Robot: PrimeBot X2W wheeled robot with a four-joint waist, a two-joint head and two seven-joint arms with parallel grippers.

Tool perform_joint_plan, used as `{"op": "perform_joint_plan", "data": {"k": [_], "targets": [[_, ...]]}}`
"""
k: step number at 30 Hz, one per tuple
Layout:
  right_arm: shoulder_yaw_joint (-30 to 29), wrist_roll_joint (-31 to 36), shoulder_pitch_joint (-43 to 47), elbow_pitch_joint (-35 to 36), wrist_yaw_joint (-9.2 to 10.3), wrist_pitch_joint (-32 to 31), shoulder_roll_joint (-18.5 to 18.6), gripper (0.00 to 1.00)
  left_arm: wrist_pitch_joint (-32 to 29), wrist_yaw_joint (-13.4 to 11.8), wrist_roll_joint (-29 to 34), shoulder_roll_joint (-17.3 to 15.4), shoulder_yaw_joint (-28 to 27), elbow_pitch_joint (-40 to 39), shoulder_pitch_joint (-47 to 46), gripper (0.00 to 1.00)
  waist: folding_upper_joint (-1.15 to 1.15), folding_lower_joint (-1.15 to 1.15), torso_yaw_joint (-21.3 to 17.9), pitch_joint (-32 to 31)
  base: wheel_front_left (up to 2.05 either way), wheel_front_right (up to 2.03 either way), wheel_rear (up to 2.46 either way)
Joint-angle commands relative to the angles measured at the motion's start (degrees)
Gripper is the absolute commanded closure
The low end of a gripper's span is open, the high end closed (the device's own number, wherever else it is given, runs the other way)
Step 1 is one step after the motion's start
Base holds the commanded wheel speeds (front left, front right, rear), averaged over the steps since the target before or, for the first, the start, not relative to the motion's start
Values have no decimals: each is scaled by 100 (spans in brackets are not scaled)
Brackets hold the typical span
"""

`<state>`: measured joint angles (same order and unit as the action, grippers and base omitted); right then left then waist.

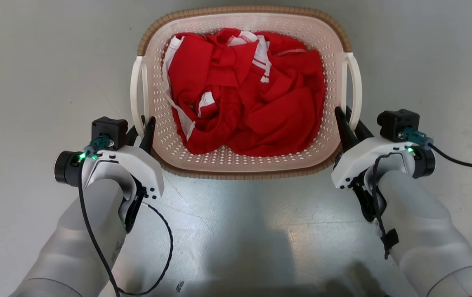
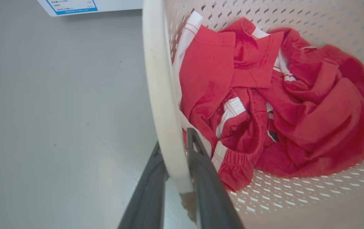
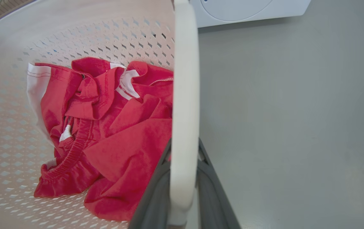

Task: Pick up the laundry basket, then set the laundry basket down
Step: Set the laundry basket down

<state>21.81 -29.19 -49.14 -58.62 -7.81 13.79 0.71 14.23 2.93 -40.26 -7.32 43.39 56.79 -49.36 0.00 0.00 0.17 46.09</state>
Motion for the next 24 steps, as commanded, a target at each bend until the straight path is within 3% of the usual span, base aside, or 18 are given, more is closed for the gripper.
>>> {"op": "perform_joint_plan", "data": {"k": [1,24], "targets": [[-24,38,166,-4,32,120,217,100,60,-176,9,-568,-178,77,-17,100,0,0,3,30,0,0,0],[136,-186,-78,130,32,120,217,100,-31,-377,-68,-710,-195,-242,-258,100,0,0,40,441,0,0,0]]}}
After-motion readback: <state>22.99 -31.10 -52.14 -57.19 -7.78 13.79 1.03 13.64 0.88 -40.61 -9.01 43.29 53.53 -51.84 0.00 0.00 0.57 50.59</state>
